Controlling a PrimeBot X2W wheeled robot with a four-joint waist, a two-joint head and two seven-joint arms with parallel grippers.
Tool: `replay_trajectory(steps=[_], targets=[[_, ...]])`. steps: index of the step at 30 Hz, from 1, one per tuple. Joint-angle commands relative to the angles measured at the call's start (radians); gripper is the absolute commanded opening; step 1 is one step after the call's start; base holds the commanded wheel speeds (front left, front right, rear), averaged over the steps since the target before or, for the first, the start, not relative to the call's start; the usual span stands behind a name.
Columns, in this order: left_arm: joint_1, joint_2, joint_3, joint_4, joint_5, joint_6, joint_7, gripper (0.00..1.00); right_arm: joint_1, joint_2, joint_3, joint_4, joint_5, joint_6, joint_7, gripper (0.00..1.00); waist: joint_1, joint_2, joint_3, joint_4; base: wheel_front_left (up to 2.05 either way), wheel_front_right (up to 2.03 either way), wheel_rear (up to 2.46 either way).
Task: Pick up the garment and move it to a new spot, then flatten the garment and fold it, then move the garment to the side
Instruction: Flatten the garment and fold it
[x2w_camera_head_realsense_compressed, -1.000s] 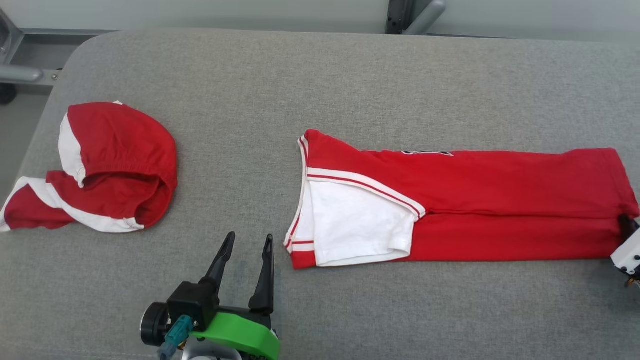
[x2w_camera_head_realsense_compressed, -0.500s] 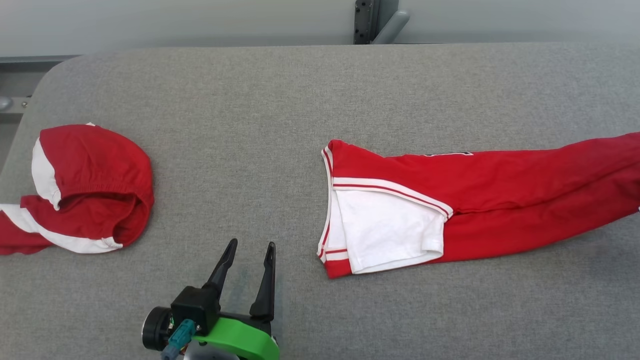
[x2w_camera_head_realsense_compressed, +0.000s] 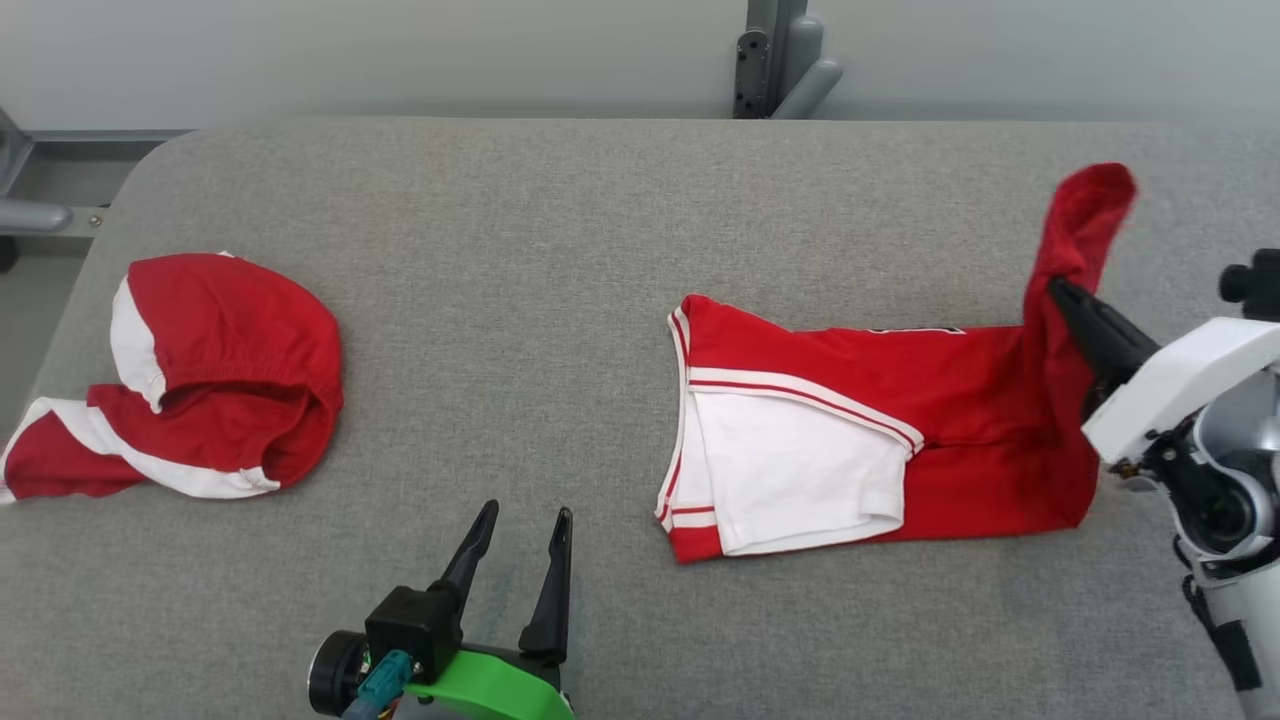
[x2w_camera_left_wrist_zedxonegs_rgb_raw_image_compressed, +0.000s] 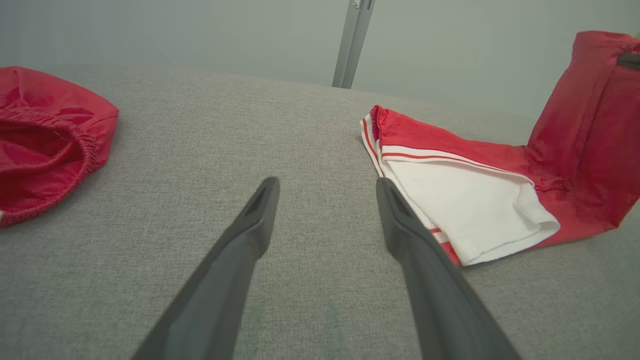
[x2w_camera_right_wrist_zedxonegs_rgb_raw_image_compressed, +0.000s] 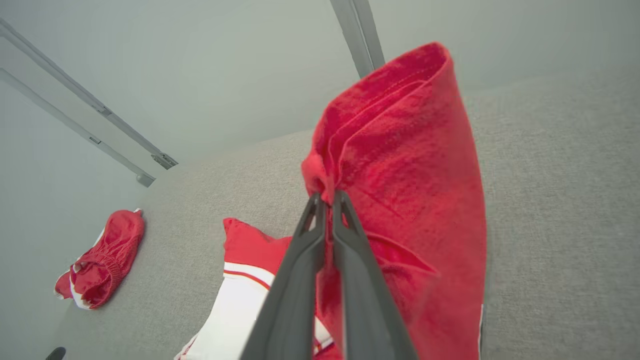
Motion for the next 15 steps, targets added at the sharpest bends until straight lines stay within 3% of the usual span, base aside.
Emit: replay_trajectory(steps=[1, 8, 15], targets=[[0.007, -0.001, -0.003, 0.004, -0.001, -0.005, -0.002, 1.00, 0.010, 0.018, 0.014, -0.019, -0.015, 0.000, 0.011, 0.00, 0.0000, -0.0001, -0.004, 0.021, 0.00, 0.00, 0.00], [-0.004, -0.013, -0.008, 0.019, -0.007, -0.015, -0.003, 1.00, 0.014, 0.108, 0.075, -0.042, -0.039, 0.000, 0.029, 0.00, 0.0000, -0.0001, -0.006, 0.073, 0.00, 0.00, 0.00], [-0.011, -0.021, -0.009, 0.031, -0.014, -0.019, -0.003, 1.00, 0.015, 0.199, 0.135, 0.022, -0.049, 0.000, 0.019, 0.00, 0.0000, -0.0001, -0.003, 0.124, 0.00, 0.00, 0.00]])
